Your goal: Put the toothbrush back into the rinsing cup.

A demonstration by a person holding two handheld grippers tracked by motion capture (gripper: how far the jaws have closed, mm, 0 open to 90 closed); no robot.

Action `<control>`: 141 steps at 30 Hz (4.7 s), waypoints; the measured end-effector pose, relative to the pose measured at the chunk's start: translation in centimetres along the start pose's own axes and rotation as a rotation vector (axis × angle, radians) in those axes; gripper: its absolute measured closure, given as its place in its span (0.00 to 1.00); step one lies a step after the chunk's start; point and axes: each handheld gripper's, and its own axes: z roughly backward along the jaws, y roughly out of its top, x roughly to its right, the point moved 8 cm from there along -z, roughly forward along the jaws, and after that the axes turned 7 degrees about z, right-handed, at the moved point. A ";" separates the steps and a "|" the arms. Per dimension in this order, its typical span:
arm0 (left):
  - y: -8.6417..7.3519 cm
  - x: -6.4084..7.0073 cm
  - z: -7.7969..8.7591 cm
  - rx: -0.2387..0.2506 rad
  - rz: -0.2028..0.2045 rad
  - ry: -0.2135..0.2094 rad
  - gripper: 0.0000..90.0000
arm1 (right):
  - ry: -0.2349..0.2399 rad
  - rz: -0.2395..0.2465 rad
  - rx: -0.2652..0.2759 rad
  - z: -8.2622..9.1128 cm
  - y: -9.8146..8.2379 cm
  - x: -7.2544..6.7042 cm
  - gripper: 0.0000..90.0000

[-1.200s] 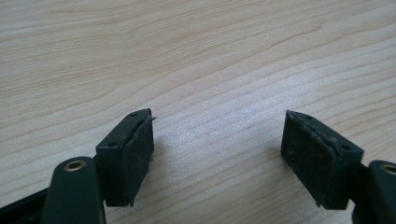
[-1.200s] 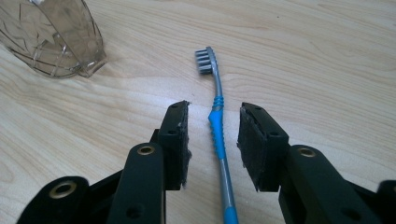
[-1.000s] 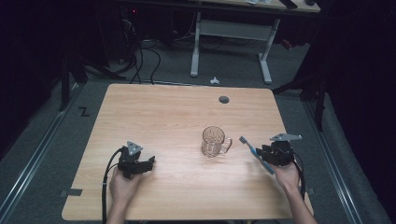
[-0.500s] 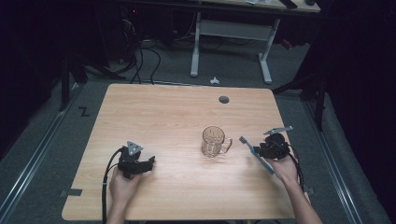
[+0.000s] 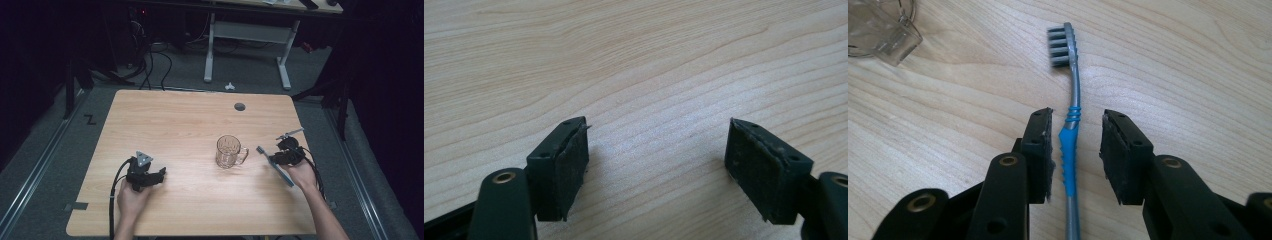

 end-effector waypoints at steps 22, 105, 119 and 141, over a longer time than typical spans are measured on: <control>0.0 0.0 0.0 0.001 0.004 -0.003 0.29 | 0.012 0.036 -0.165 -1.6 1.0 -0.4 0.78; 0.0 0.0 0.0 -0.001 0.001 0.000 0.29 | 0.073 -0.020 -0.013 2.2 1.1 -0.2 0.89; 0.0 0.0 0.0 0.000 0.001 -0.001 0.29 | 0.086 0.009 0.072 3.4 1.8 -1.4 0.89; 0.0 0.0 0.0 0.000 0.001 0.000 0.29 | 0.153 0.031 0.227 5.1 2.7 -3.5 0.89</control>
